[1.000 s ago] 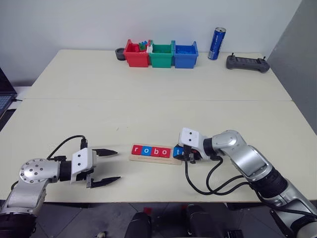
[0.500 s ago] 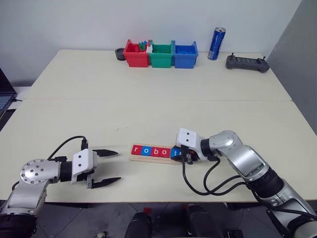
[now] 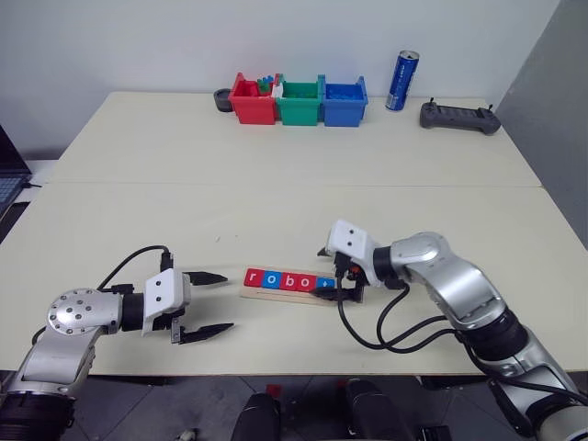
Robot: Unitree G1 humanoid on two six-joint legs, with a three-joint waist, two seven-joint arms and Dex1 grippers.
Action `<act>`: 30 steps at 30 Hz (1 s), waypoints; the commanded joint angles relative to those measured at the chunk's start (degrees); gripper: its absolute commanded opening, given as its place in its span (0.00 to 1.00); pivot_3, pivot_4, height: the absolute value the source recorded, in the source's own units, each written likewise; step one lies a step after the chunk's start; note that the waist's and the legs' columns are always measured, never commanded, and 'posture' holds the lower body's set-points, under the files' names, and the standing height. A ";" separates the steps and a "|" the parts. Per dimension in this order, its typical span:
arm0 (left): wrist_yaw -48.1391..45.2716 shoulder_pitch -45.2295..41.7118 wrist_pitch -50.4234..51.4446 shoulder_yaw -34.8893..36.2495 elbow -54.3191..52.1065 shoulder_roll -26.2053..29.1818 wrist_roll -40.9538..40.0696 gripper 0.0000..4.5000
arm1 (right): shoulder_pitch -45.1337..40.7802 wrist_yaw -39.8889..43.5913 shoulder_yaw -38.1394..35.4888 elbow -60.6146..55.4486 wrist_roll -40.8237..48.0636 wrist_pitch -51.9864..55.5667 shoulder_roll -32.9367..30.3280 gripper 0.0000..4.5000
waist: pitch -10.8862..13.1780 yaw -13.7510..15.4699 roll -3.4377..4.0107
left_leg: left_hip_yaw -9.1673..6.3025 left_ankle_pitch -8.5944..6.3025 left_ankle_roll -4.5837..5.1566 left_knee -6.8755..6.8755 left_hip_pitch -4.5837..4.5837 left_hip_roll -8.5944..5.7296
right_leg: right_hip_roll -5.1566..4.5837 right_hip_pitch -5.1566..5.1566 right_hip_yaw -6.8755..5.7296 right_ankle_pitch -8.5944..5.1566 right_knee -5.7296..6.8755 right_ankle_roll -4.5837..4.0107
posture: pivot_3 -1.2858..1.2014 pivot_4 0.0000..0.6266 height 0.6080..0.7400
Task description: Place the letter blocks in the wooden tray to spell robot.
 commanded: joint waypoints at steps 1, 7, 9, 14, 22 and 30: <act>0.20 -0.10 1.35 2.69 -2.12 1.28 -1.92 1.00 | 4.09 0.25 -1.60 -7.37 2.09 1.37 -4.40 0.84 | 0.00 0.07 -0.01 | -0.02 0.00 0.00 0.00 -0.01 0.00 | 0.00 0.00 -0.02 0.00 -0.01 0.00 | 0.52 0.24 1.00; 0.29 -0.23 2.27 2.79 -2.97 1.09 -1.71 1.00 | 11.11 -2.48 0.08 -11.88 2.18 1.43 -8.07 0.38 | 0.00 -0.22 0.00 | 0.03 0.00 0.00 0.00 0.01 0.00 | 0.01 0.00 0.02 -0.01 -0.01 0.01 | 0.52 0.24 1.00; 0.43 -0.45 2.71 2.64 -3.50 1.05 -1.69 1.00 | 11.79 -3.33 0.55 -12.12 2.50 1.69 -7.77 0.22 | 0.00 -0.43 0.00 | 0.06 0.00 0.00 0.01 0.03 0.02 | 0.03 0.00 0.05 -0.01 0.00 0.02 | 0.52 0.24 1.00; 0.68 -1.45 4.09 2.23 -4.62 1.02 -1.64 1.00 | 11.22 -5.45 2.30 -9.17 1.99 1.20 -6.45 0.00 | 0.00 -0.38 0.00 | 0.06 0.01 0.00 0.02 0.04 0.02 | 0.04 0.01 0.06 -0.02 0.00 0.04 | 0.52 0.24 1.00; 1.54 -3.09 7.25 1.74 -7.18 0.97 -1.76 1.00 | 9.53 -7.39 4.41 -5.43 0.93 -1.11 -4.68 0.00 | 0.00 -0.21 0.00 | 0.06 0.00 0.00 0.01 0.03 0.01 | 0.03 0.01 0.06 -0.01 -0.02 0.01 | 0.52 0.24 1.00; 2.11 -4.06 10.00 1.65 -9.35 0.95 -1.68 1.00 | 7.70 -8.64 4.58 -3.36 0.53 -2.48 -2.54 0.00 | 0.00 -0.18 0.00 | 0.05 0.00 0.00 0.02 0.02 0.01 | 0.03 0.01 0.05 -0.01 -0.02 0.02 | 0.52 0.24 1.00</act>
